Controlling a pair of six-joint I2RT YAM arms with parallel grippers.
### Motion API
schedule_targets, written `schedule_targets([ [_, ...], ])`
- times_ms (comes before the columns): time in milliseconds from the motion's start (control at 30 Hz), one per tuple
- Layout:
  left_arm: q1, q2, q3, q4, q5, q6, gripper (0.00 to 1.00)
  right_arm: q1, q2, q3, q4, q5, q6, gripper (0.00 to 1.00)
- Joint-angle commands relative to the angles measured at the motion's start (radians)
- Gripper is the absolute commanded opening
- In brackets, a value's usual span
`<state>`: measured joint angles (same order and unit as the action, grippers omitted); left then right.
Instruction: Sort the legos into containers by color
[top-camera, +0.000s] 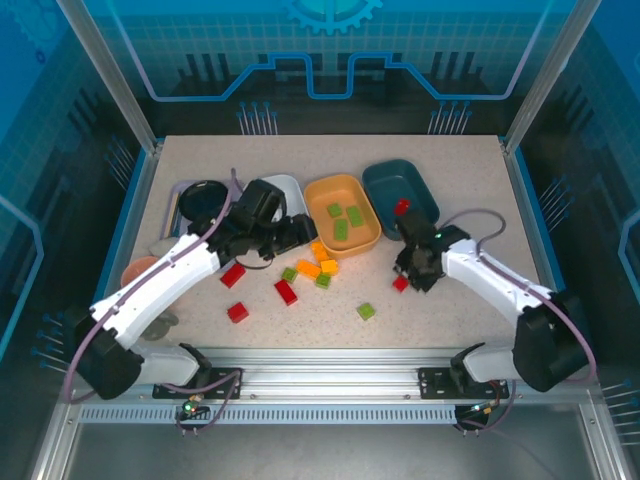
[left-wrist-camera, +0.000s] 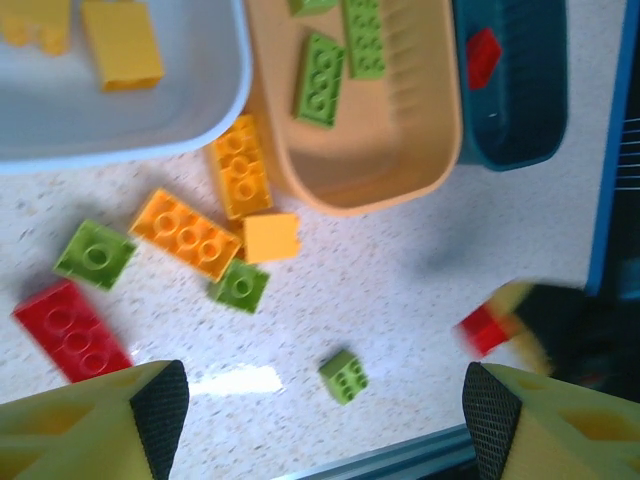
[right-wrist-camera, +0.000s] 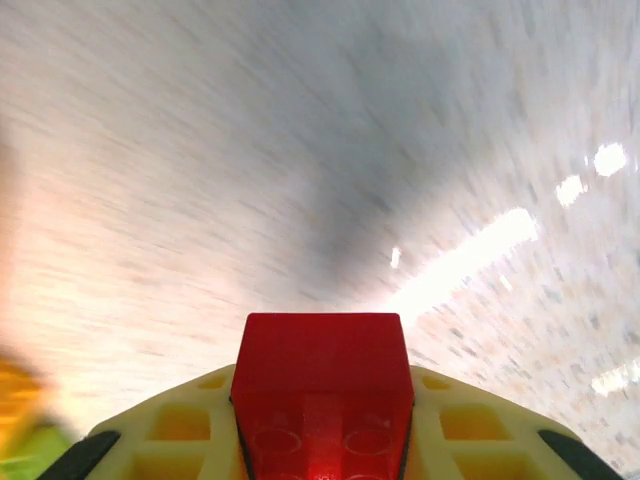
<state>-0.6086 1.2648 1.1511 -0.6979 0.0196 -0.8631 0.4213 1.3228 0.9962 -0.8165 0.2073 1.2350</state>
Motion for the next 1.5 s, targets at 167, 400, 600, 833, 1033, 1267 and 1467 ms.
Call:
schedule_targets([
  [167,-0.031,-0.182,-0.158,-0.141,-0.147,-0.114,0.76,-0.142,0.213,0.337,0.167,0.030,-0.523,0.26],
  [400,-0.029,-0.253,-0.225,-0.292,-0.195,-0.194,0.76,-0.217,0.617,0.719,0.125,-0.099,-0.620,0.25],
  [600,-0.028,-0.330,-0.289,-0.382,-0.227,-0.305,0.76,-0.238,0.907,1.016,-0.022,-0.129,-0.624,0.28],
  [833,-0.029,-0.370,-0.324,-0.396,-0.210,-0.342,0.75,-0.254,1.075,1.180,-0.122,-0.128,-0.596,0.35],
  [1033,-0.029,-0.343,-0.362,-0.330,-0.139,-0.375,0.70,-0.260,1.092,1.233,-0.157,-0.134,-0.603,0.49],
  [1267,-0.029,-0.309,-0.386,-0.214,-0.083,-0.399,0.65,-0.253,0.943,1.191,-0.157,-0.140,-0.621,0.57],
  [1467,-0.074,-0.208,-0.370,-0.014,-0.033,-0.354,0.59,-0.192,0.642,0.943,-0.026,-0.124,-0.695,0.56],
])
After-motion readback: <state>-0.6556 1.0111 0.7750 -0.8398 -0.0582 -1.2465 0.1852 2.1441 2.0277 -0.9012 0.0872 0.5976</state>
